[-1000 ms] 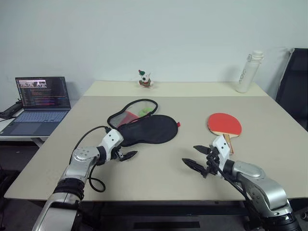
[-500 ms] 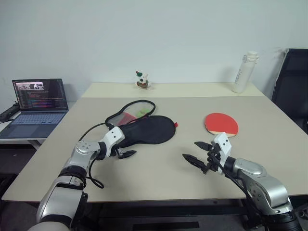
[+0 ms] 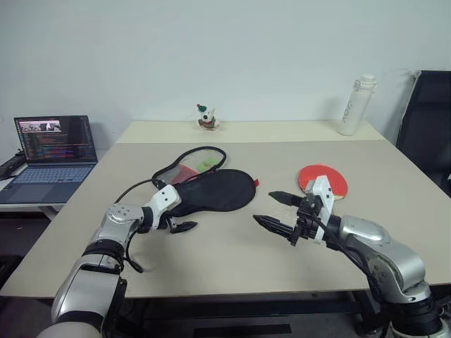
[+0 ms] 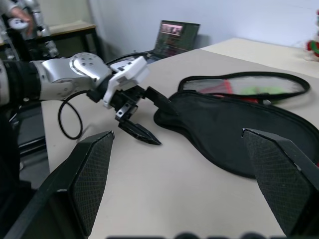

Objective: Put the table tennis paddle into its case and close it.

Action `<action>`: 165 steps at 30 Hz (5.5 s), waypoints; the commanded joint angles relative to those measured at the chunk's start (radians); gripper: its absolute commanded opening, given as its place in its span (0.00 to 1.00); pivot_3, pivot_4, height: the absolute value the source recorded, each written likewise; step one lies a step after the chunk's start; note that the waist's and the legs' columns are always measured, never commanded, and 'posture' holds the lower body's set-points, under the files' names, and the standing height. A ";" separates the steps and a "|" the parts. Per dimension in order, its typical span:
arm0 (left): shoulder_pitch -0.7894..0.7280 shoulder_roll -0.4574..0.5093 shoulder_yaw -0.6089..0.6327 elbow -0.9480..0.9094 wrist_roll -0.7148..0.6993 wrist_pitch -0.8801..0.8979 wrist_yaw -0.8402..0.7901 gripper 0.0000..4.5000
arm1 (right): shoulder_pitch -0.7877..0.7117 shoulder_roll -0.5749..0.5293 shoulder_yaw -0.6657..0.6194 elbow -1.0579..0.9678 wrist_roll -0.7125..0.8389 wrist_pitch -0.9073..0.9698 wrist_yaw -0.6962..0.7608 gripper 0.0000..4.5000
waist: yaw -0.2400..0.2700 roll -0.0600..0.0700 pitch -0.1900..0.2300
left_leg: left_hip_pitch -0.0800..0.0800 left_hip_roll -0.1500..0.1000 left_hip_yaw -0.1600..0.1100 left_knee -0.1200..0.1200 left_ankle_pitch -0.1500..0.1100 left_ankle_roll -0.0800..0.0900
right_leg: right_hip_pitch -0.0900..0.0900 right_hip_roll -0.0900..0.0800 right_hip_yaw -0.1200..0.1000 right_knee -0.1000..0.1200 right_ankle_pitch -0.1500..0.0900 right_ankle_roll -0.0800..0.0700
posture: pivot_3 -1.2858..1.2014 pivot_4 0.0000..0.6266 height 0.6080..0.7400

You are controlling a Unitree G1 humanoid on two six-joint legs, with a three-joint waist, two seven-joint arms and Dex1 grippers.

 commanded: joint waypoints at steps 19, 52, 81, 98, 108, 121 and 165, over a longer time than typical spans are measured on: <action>0.057 -0.021 0.002 0.027 0.016 0.116 -0.055 0.01 | -0.009 -0.040 -0.028 0.019 -0.035 -0.039 -0.024 1.00 | 0.000 0.001 -0.004 | 0.007 0.002 0.001 0.000 0.000 0.000 | 0.003 0.000 0.000 0.005 0.000 0.000 | 0.52 0.24 1.00; 0.273 -0.361 -0.028 -0.857 -0.218 0.640 0.043 0.72 | 0.049 -0.080 -0.075 0.004 -0.031 -0.012 -0.063 1.00 | 0.027 0.001 -0.003 | -0.004 -0.003 -0.002 0.002 0.000 0.000 | 0.000 -0.003 -0.001 -0.002 -0.001 0.007 | 0.52 0.24 1.00; 0.336 -0.085 0.118 -0.916 -0.350 0.636 -0.018 0.72 | -0.111 0.307 -0.128 0.320 -0.090 0.274 -0.492 1.00 | 0.008 0.002 -0.002 | -0.005 -0.001 -0.002 0.000 0.000 0.000 | -0.004 -0.002 0.000 0.000 -0.002 0.002 | 0.52 0.24 1.00; 0.346 -0.092 0.112 -0.951 -0.367 0.654 -0.002 0.73 | -0.104 0.501 -0.044 0.308 -0.093 0.303 -0.547 0.86 | 0.003 0.003 -0.002 | -0.005 -0.001 -0.001 -0.001 0.000 0.000 | -0.006 -0.001 0.001 0.001 -0.001 0.002 | 0.52 0.24 1.00; 0.362 -0.086 0.126 -0.996 -0.407 0.677 -0.012 0.73 | -0.122 0.419 -0.069 0.299 -0.054 0.357 -0.493 0.07 | 0.003 0.003 -0.002 | -0.005 -0.001 -0.001 -0.001 0.000 0.000 | -0.006 -0.002 0.001 0.001 -0.001 0.002 | 0.52 0.24 1.00; 0.382 -0.039 0.134 -0.990 -0.432 0.682 -0.047 0.73 | -0.093 0.029 0.034 0.187 0.042 0.505 -0.158 0.01 | 0.004 0.002 -0.001 | -0.006 -0.001 -0.001 -0.001 0.000 0.000 | -0.006 -0.002 0.001 0.000 -0.002 0.002 | 0.52 0.24 1.00; 0.362 -0.049 0.114 -0.915 -0.407 0.604 -0.062 0.73 | -0.416 -0.234 0.082 0.822 -0.347 0.109 0.182 0.58 | 0.004 0.001 0.001 | -0.006 -0.002 0.001 -0.001 0.000 0.000 | -0.006 -0.002 0.002 0.000 -0.001 0.001 | 0.52 0.24 1.00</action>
